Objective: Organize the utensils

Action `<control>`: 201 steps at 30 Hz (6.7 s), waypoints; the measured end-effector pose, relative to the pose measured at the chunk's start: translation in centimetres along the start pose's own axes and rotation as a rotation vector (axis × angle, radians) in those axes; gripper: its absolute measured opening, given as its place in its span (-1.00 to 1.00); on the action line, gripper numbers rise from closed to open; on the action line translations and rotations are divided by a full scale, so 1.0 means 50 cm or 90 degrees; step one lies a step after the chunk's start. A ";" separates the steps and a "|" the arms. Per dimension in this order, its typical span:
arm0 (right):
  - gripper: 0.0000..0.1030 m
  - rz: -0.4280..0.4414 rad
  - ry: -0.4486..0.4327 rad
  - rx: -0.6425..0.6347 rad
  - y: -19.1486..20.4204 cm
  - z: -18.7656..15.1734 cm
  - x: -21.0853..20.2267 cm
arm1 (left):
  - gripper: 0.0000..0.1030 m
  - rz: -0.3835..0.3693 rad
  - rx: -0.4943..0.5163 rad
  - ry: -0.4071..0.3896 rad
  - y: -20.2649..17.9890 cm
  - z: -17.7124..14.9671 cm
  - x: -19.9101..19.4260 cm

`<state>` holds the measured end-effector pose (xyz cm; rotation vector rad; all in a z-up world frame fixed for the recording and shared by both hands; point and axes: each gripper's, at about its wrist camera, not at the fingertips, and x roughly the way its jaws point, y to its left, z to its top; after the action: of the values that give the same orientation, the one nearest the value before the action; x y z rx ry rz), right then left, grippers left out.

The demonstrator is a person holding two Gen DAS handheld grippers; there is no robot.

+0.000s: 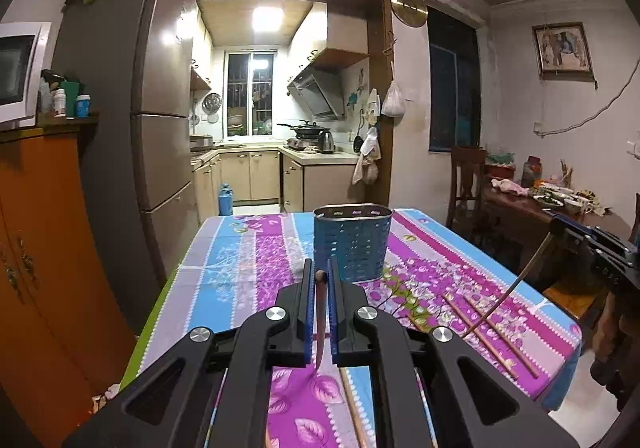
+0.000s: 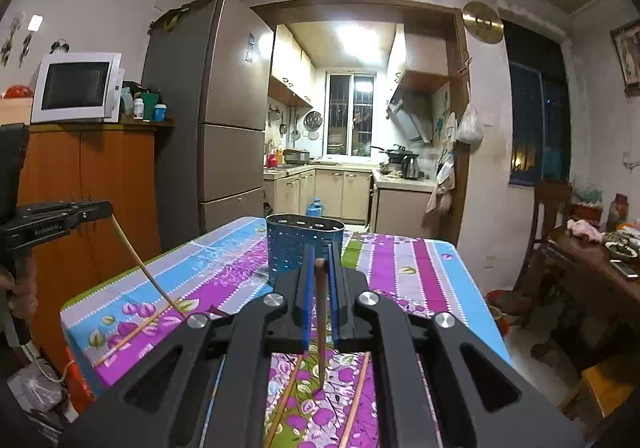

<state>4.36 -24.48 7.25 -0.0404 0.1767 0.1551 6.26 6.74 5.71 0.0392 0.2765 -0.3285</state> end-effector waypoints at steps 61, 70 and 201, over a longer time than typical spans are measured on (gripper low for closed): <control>-0.89 0.108 -0.023 0.101 -0.069 0.040 -0.028 | -0.28 -0.068 0.081 0.407 0.113 -0.175 0.577; -0.89 0.111 -0.039 0.078 -0.056 0.055 -0.037 | -0.81 -0.061 0.056 0.401 0.131 -0.174 0.581; -0.59 0.072 0.256 -0.004 0.098 -0.336 -0.051 | -0.76 -0.006 0.156 0.138 -0.141 -0.400 0.022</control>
<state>-1.77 -20.93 -8.97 -0.0673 0.5799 0.2603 -0.26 1.40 -13.79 0.3163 0.4504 -0.3664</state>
